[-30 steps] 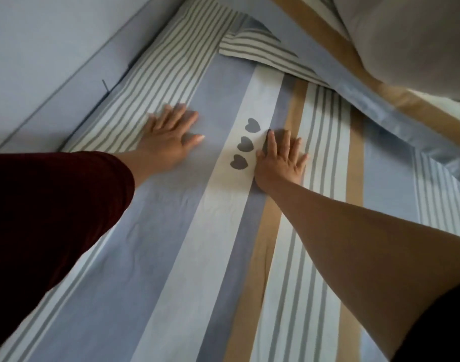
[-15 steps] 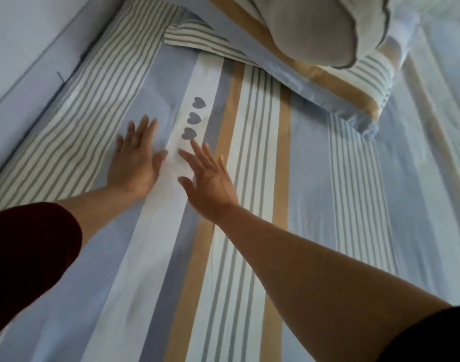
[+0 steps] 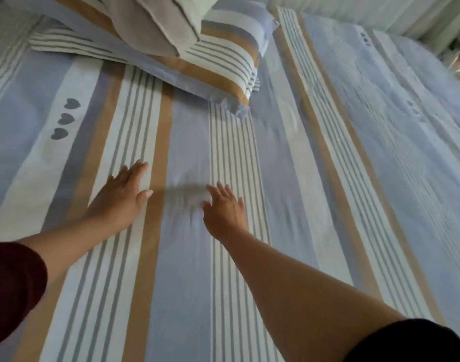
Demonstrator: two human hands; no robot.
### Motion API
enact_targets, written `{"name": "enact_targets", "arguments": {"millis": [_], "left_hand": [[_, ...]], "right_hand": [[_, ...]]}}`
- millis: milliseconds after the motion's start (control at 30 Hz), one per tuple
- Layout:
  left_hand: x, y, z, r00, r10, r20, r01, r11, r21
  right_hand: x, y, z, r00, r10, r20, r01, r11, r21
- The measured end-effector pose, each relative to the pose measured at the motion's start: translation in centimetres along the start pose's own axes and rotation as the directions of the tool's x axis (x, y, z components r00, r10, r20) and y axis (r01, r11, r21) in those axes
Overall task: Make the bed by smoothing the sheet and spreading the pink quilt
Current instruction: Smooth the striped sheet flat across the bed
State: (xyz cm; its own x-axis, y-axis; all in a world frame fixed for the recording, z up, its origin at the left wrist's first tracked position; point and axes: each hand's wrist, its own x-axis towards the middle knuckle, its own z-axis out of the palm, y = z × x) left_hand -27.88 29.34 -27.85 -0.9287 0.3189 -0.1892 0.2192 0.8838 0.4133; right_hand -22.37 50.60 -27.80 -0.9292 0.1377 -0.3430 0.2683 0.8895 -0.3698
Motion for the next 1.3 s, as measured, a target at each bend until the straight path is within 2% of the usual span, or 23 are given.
{"name": "enact_targets", "arguments": {"millis": [133, 267, 333, 400, 433, 500, 567, 633, 700, 767, 867, 933, 1000, 1100, 1167, 1233, 1300], "left_hand": [[1.1, 9.2, 3.2, 0.999, 0.006, 0.04, -0.006, 1.0, 0.007], [3.4, 19.4, 7.6, 0.993, 0.047, 0.105, -0.043, 0.998, -0.036], [4.8, 24.4, 10.0, 0.987, 0.108, 0.117, -0.108, 0.994, -0.012], [5.8, 28.4, 12.6, 0.966, 0.143, 0.218, -0.154, 0.987, 0.037], [6.0, 30.2, 14.2, 0.946, 0.145, 0.291, -0.185, 0.976, 0.114], [5.8, 32.7, 16.6, 0.916, 0.043, 0.399, -0.18, 0.932, 0.314], [5.7, 35.4, 17.6, 0.879, -0.153, 0.451, -0.092, 0.875, 0.475], [6.7, 38.7, 17.5, 0.832, -0.323, 0.451, 0.023, 0.833, 0.553], [7.9, 41.9, 17.0, 0.809, -0.382, 0.447, 0.062, 0.811, 0.581], [8.7, 43.4, 16.9, 0.819, -0.33, 0.47, 0.0, 0.818, 0.575], [8.2, 46.4, 18.4, 0.819, -0.25, 0.516, -0.141, 0.785, 0.603], [7.4, 47.5, 20.0, 0.785, -0.267, 0.559, -0.203, 0.742, 0.639], [7.2, 47.3, 21.2, 0.779, -0.322, 0.538, -0.175, 0.713, 0.679], [7.9, 48.6, 21.6, 0.82, -0.317, 0.476, -0.072, 0.769, 0.635], [8.5, 51.3, 21.4, 0.868, -0.279, 0.411, -0.021, 0.805, 0.593], [9.5, 54.4, 21.8, 0.918, -0.138, 0.372, -0.064, 0.873, 0.483], [10.5, 57.0, 22.3, 0.931, 0.008, 0.365, -0.119, 0.952, 0.282]], "right_hand": [[-0.7, 9.0, -3.1, 0.99, 0.106, 0.094, -0.097, 0.99, -0.1], [-2.3, 20.8, -6.9, 0.964, -0.024, 0.264, 0.068, 0.985, -0.16], [-2.8, 26.3, -8.5, 0.959, -0.053, 0.277, 0.112, 0.974, -0.199], [-3.3, 30.9, -9.8, 0.967, -0.038, 0.251, 0.094, 0.973, -0.212], [-3.6, 33.4, -10.4, 0.974, -0.021, 0.228, 0.075, 0.97, -0.229], [-4.3, 37.9, -11.3, 0.983, 0.047, 0.175, -0.001, 0.967, -0.255], [-5.2, 41.8, -12.7, 0.962, 0.242, 0.127, -0.212, 0.954, -0.212], [-5.8, 44.6, -14.3, 0.875, 0.464, 0.14, -0.446, 0.884, -0.139], [-5.6, 46.1, -15.3, 0.813, 0.543, 0.21, -0.533, 0.84, -0.104], [-5.3, 46.5, -15.8, 0.802, 0.523, 0.29, -0.513, 0.851, -0.115], [-7.0, 47.9, -16.8, 0.816, 0.489, 0.31, -0.461, 0.872, -0.163], [-7.8, 48.5, -17.0, 0.837, 0.449, 0.312, -0.406, 0.893, -0.195], [-7.9, 48.5, -17.4, 0.848, 0.42, 0.323, -0.373, 0.906, -0.199], [-7.1, 49.0, -19.7, 0.916, 0.333, 0.226, -0.266, 0.922, -0.281], [-6.6, 49.7, -22.0, 0.955, 0.275, 0.107, -0.242, 0.938, -0.248], [-5.6, 51.3, -23.5, 0.969, 0.249, 0.009, -0.243, 0.953, -0.179], [-4.6, 53.2, -24.1, 0.976, 0.205, -0.076, -0.215, 0.966, -0.146]]}}
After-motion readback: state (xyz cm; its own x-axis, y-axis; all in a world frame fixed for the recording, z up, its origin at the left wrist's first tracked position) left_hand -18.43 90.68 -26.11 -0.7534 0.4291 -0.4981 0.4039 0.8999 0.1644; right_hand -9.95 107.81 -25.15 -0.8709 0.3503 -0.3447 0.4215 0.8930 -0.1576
